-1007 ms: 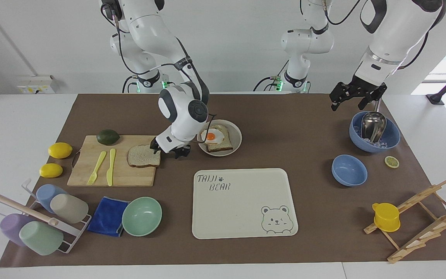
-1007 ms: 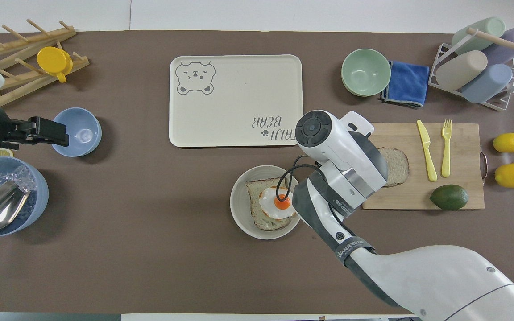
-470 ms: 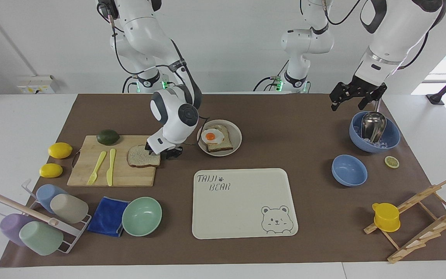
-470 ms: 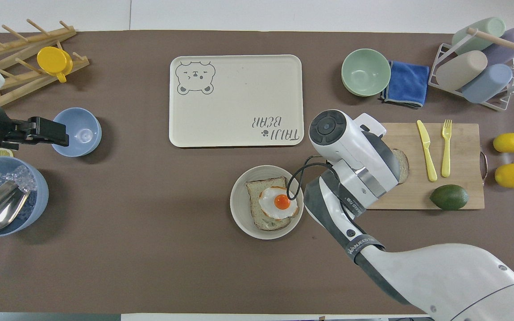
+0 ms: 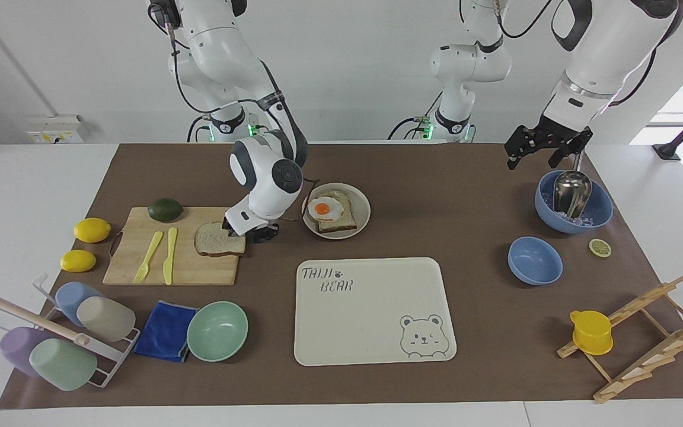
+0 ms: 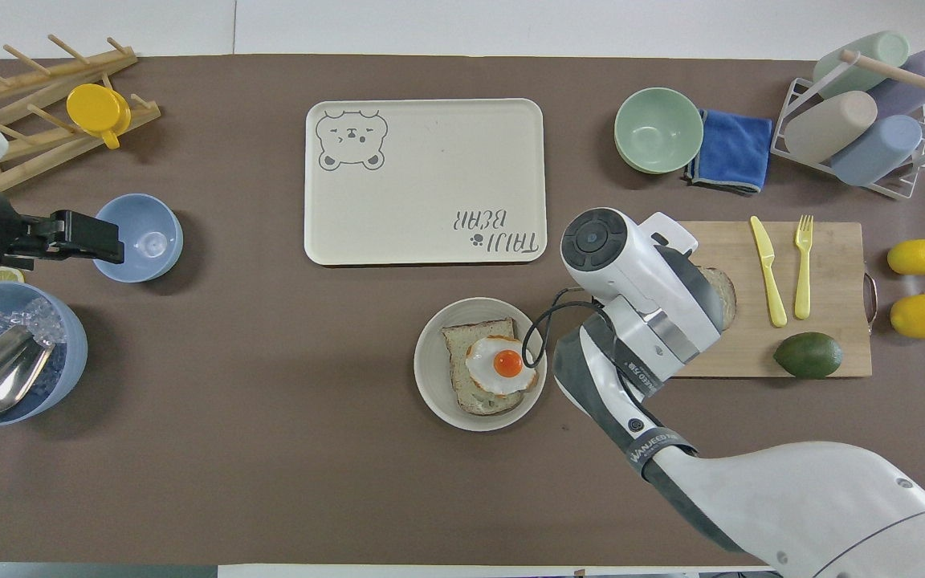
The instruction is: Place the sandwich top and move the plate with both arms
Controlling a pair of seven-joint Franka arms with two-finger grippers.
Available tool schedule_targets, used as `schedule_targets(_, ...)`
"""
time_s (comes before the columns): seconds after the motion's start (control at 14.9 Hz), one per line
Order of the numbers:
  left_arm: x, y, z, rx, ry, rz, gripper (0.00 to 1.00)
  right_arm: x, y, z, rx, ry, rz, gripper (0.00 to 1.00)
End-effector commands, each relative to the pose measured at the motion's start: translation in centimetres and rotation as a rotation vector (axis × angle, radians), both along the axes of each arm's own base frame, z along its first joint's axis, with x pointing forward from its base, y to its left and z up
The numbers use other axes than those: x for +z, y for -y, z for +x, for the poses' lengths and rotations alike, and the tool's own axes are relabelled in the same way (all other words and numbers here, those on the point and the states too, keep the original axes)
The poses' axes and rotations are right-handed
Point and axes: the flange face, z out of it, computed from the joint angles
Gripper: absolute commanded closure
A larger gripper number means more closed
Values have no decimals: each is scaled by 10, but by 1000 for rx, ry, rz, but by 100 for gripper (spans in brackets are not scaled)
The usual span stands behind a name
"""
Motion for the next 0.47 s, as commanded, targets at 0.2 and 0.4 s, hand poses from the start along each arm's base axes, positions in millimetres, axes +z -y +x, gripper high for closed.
schedule_targets(0.2,0,-4,-5,-3,6,-1,0,5,1,-8,9,18,-9,82)
schedule_targets(0.4,0,-4,-5,-3,5,-2,0,16,-1,-2,9,14,-32,98)
